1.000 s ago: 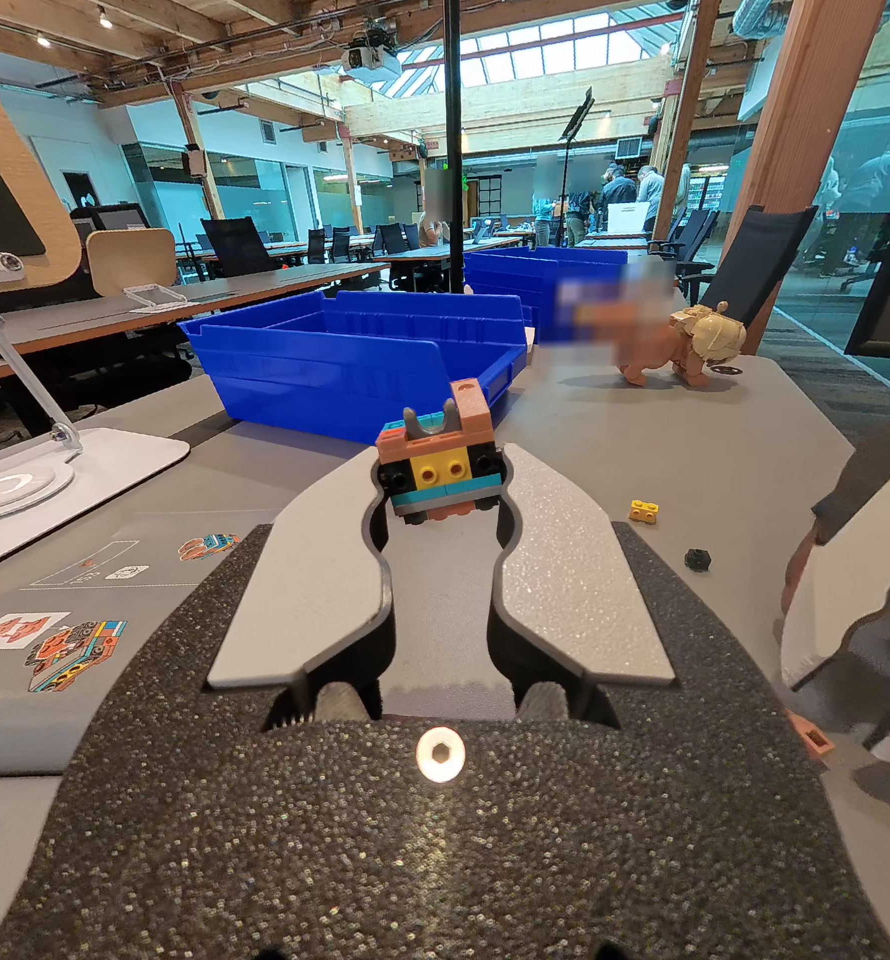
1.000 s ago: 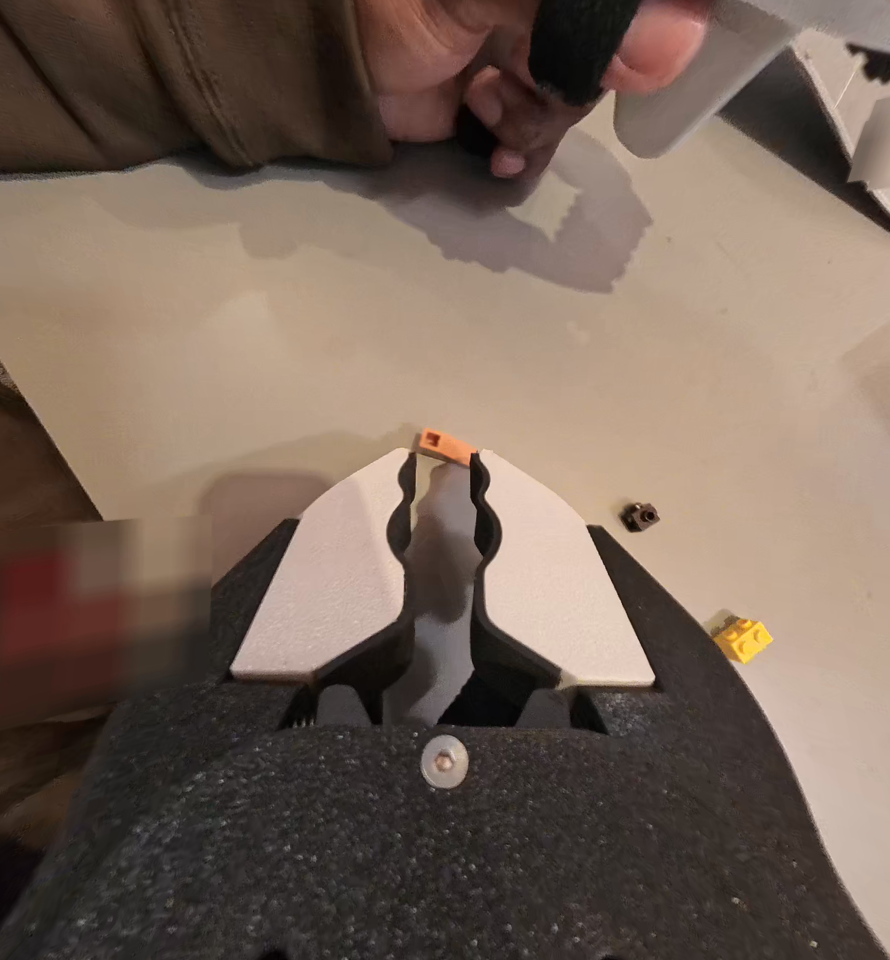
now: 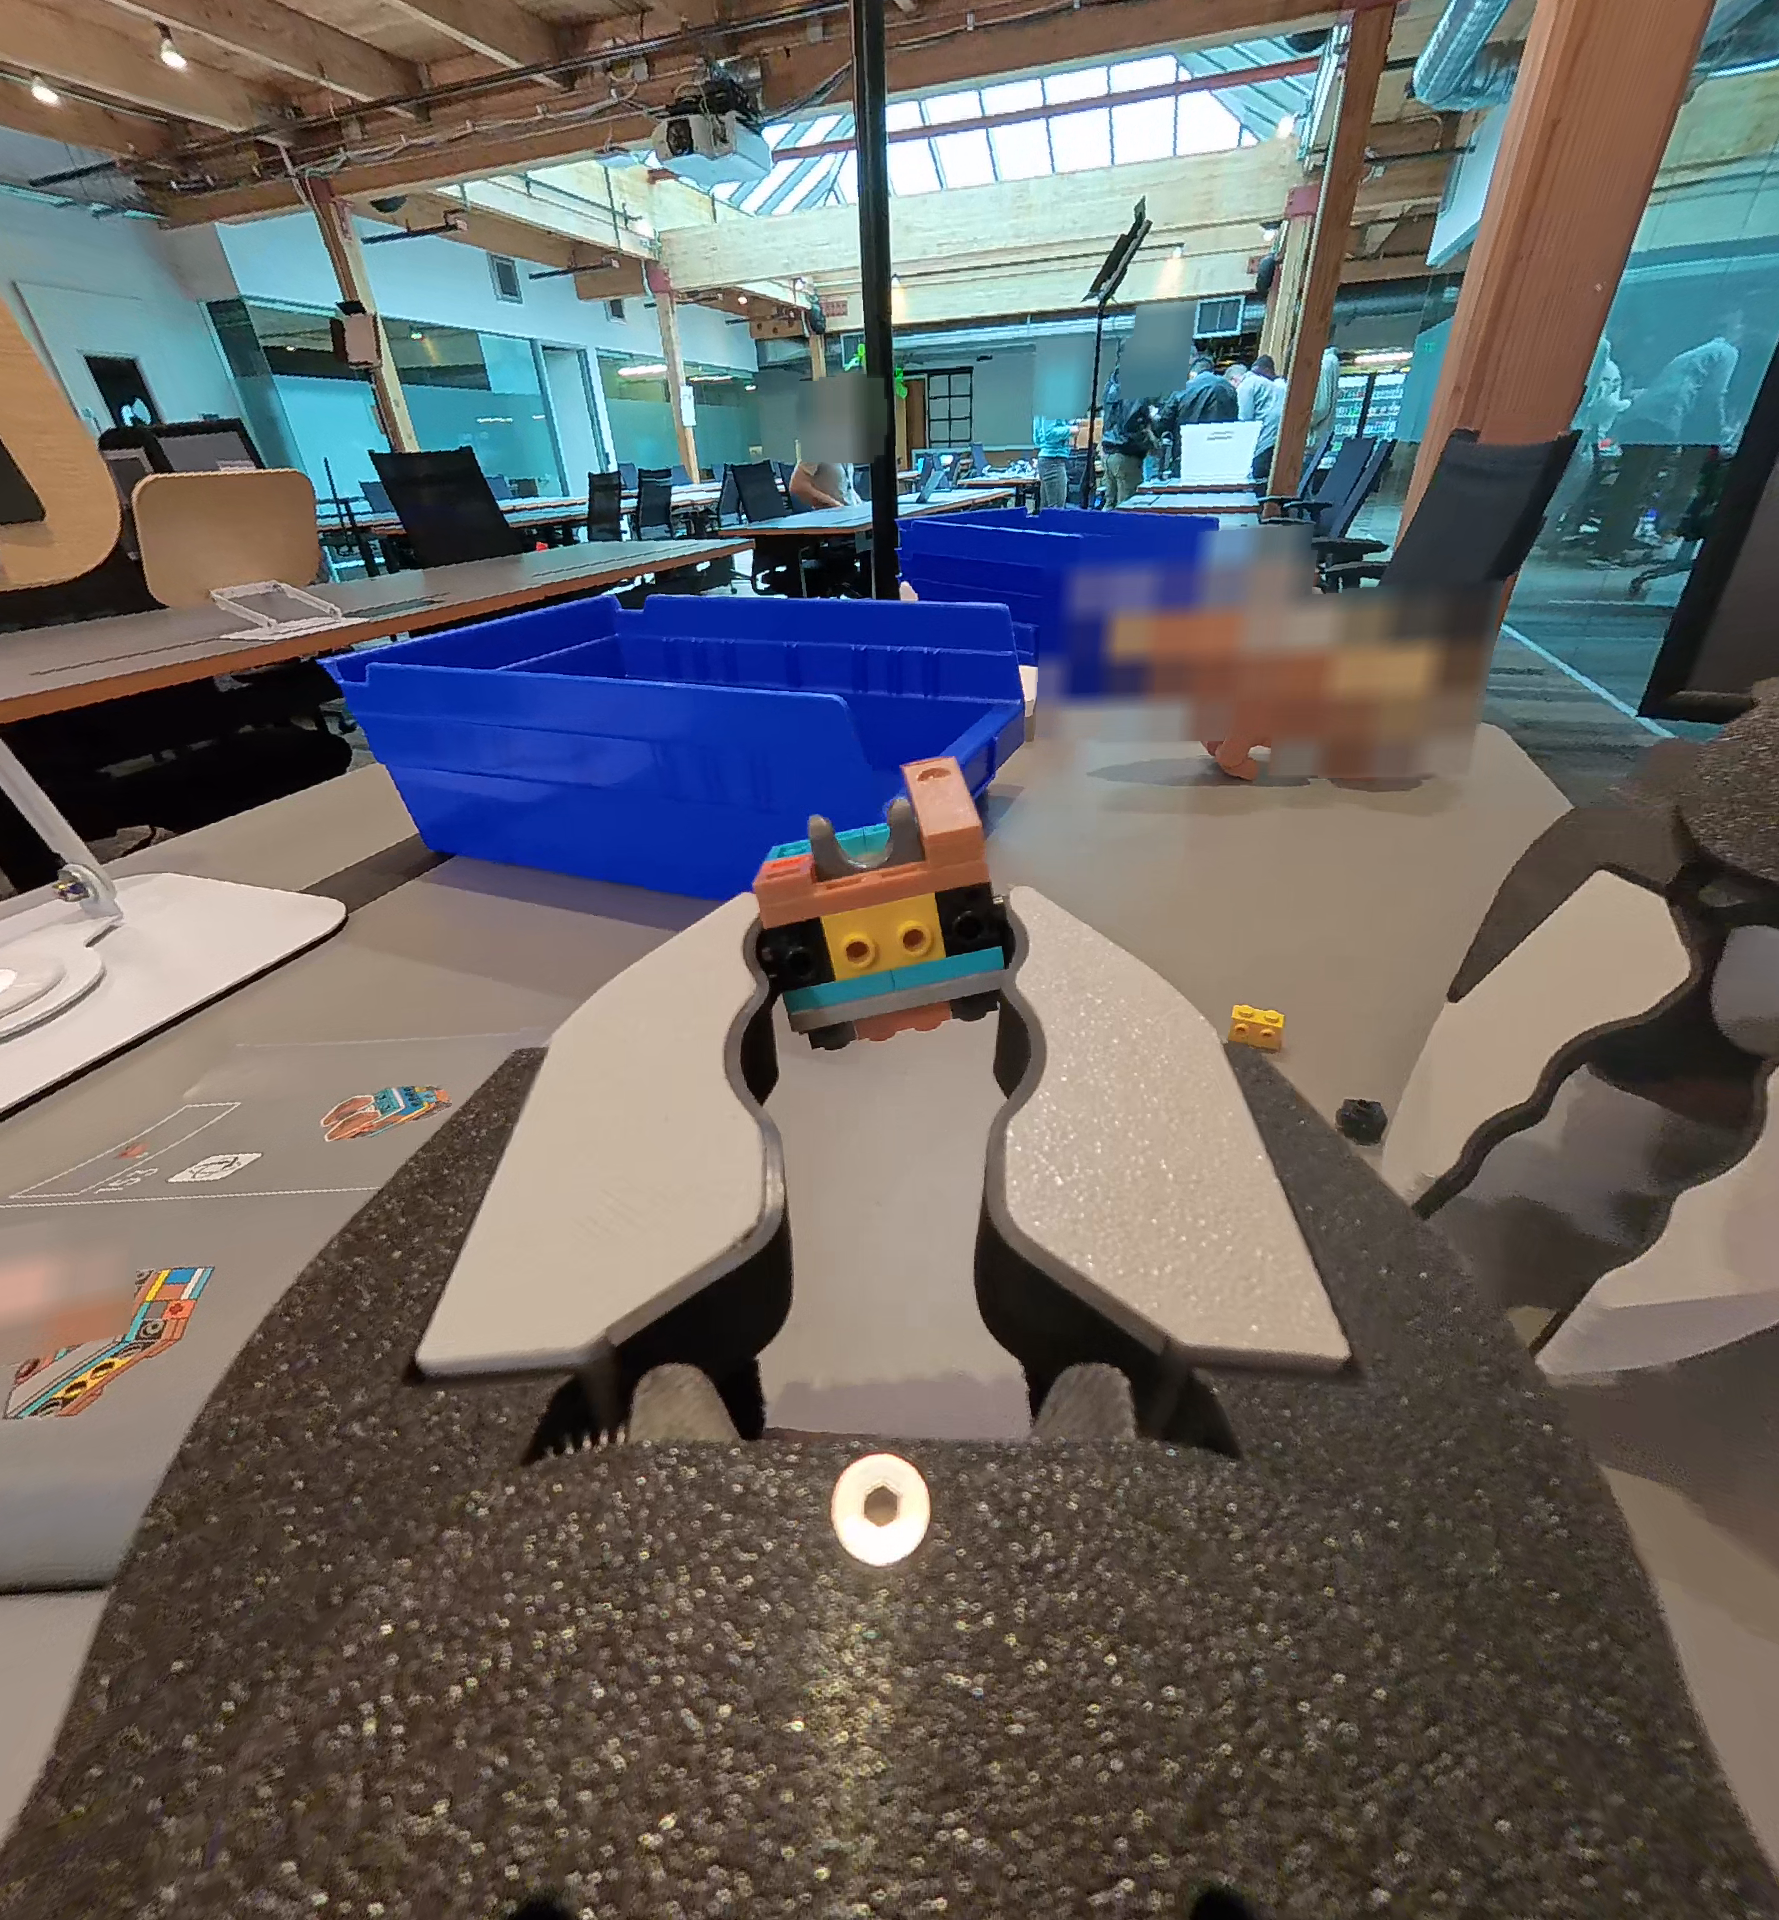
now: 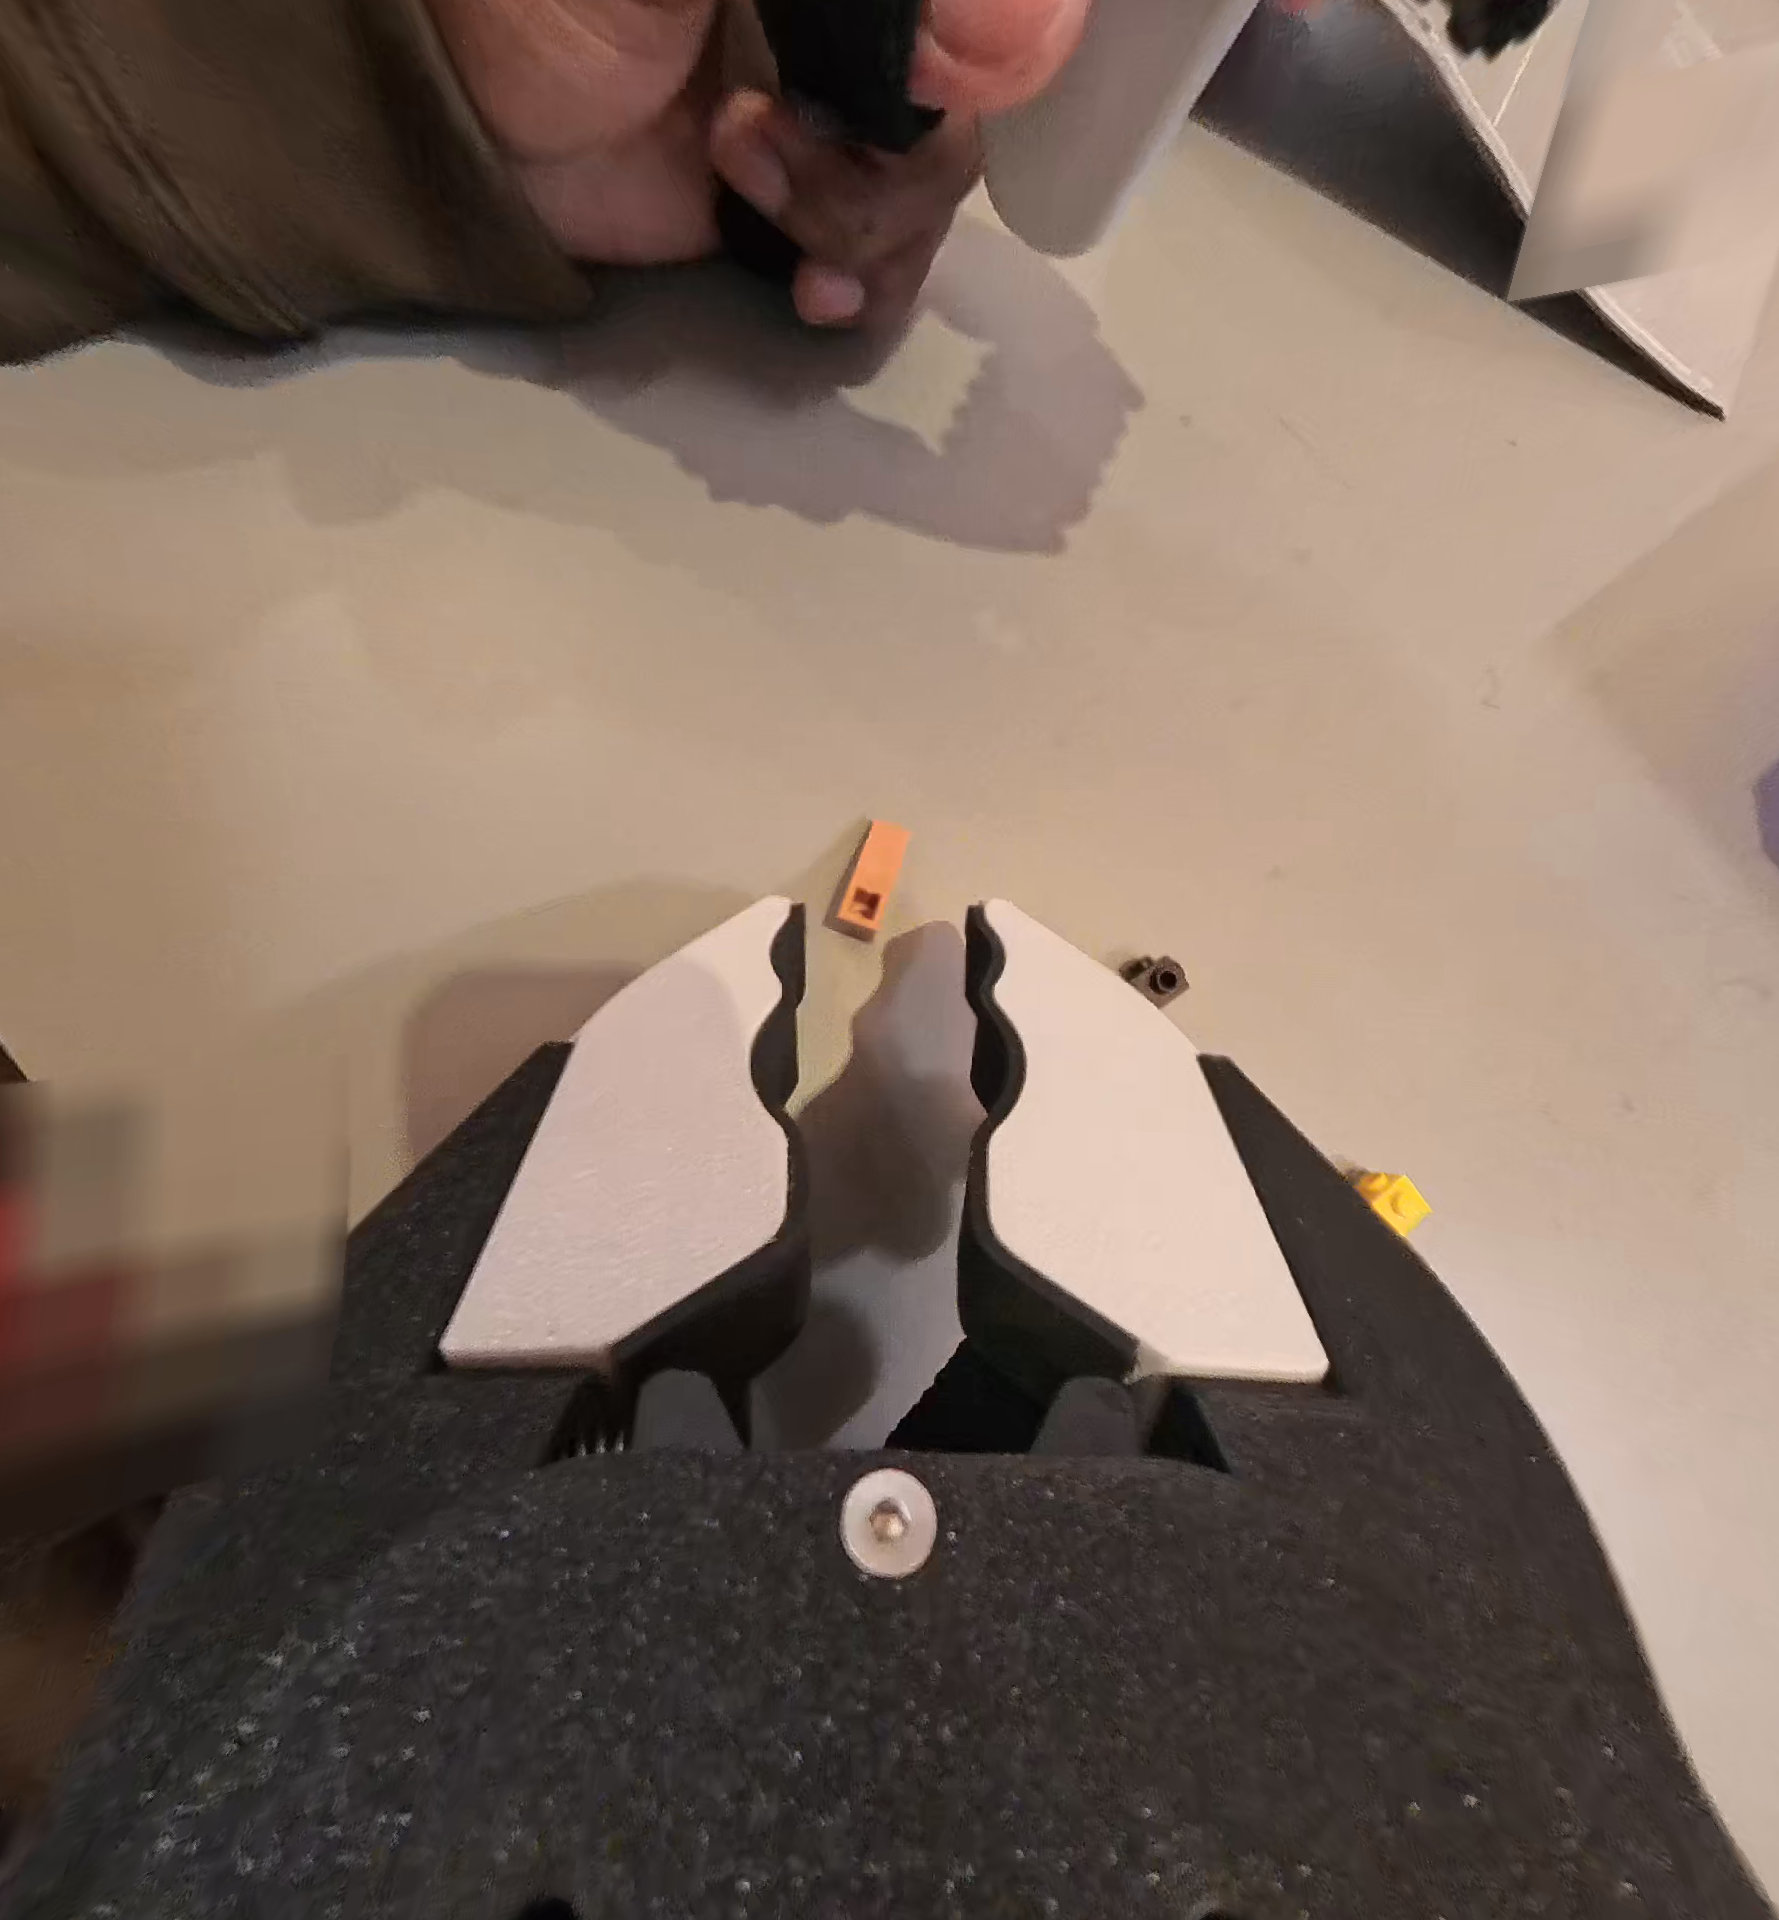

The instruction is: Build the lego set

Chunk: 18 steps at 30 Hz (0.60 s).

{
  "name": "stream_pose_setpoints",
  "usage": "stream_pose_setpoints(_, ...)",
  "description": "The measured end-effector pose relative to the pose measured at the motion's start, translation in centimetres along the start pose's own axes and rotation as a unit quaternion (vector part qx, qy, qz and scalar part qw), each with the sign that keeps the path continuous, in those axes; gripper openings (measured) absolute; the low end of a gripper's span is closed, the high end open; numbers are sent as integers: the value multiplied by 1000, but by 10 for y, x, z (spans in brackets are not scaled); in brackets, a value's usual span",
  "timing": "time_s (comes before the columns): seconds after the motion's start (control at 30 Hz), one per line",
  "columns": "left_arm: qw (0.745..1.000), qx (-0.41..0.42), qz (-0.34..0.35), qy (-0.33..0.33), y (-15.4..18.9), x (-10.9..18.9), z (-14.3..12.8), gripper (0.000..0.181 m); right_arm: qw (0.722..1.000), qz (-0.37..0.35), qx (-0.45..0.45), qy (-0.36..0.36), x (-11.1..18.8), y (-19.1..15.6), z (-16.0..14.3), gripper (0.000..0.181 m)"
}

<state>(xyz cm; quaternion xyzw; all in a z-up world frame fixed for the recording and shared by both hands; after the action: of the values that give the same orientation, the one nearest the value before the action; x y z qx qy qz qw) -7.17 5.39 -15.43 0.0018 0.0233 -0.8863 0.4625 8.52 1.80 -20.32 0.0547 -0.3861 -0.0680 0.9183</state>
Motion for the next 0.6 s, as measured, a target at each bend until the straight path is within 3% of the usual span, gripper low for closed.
stream_pose_setpoints(0.17, 999, 0, -25, 19, 5, 1, 4, 39, 1000, 9, 9, -14, -10, -2, 2, 26)
stream_pose_setpoints(0.27, 998, -4, -48, 37, 10, 3, 8, 39, 1000, 14, 10, -14, -14, 0, 1, 8)
stream_pose_setpoints(0.37, 994, -5, -82, 66, 17, 5, 13, 39, 999, 32, 3, -2, -10, 4, 3, 8)
stream_pose_setpoints(0.47, 985, -5, -126, 118, 26, 11, 21, 39, 998, 46, 0, 34, 6, 17, 13, 8)
stream_pose_setpoints(0.6, 968, -10, -167, 185, 38, 19, 31, 39, 992, 61, 15, 106, 51, 45, 45, 8)
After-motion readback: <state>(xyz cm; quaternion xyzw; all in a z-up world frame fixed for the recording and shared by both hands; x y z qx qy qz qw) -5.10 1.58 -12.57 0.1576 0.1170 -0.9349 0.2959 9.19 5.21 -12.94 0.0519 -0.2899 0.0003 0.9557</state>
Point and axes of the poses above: each gripper's, where its closed fingertips meet, x back along the fingers, z out of its top, y = z × x across the jaws, the point moved 6 cm from there along x, back along the fingers, and after that the axes turned 3 degrees about -z, right-handed, at the moved point
